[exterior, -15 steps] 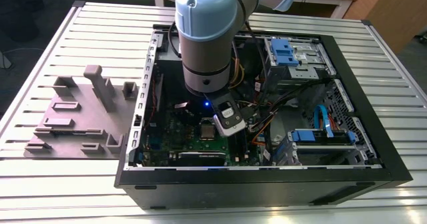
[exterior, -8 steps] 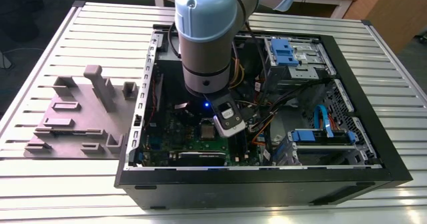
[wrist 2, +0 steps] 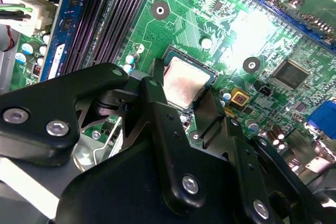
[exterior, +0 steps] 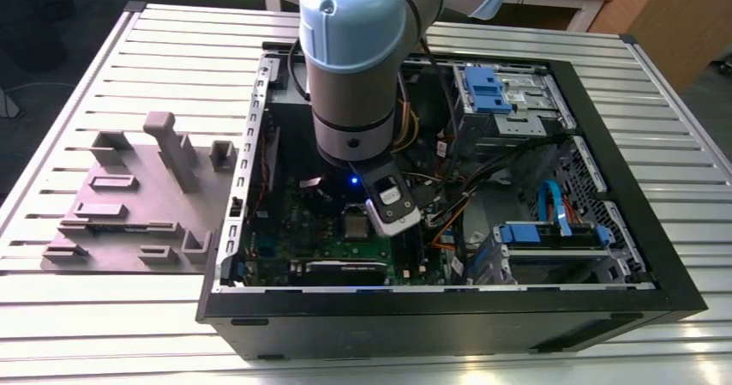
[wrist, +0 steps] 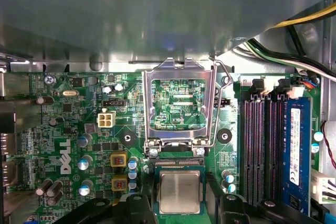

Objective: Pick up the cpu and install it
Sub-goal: 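Place the cpu into insertion slot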

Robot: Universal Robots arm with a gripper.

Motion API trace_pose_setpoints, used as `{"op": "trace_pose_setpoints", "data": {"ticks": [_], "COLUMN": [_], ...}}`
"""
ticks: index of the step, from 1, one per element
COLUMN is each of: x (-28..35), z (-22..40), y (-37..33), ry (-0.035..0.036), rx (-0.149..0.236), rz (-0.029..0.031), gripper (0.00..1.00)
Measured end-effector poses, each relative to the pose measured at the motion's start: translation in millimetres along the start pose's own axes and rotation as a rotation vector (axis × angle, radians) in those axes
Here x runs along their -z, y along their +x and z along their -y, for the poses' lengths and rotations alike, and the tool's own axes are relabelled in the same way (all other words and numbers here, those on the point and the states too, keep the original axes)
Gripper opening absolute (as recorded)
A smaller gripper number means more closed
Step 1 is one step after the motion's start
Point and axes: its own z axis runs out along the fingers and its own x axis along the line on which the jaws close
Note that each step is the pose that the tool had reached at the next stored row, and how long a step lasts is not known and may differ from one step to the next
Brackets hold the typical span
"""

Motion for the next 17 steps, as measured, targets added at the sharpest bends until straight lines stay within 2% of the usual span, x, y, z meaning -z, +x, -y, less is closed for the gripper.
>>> {"op": "trace_pose_setpoints", "data": {"ticks": [7,10,12,17], "x": [-0.2,1.9,2.6,2.8], "z": [0.0,-0.2,0.0,0.0], "y": [0.0,-0.3,-0.3,-0.1], "ry": [-0.0003,-0.0019,-0.0007,-0.0016], "rx": [0.0,0.0,0.0,0.0], "rz": [0.0001,0.001,0.0003,0.0002], "gripper": [0.47,0.47,0.47,0.47]}}
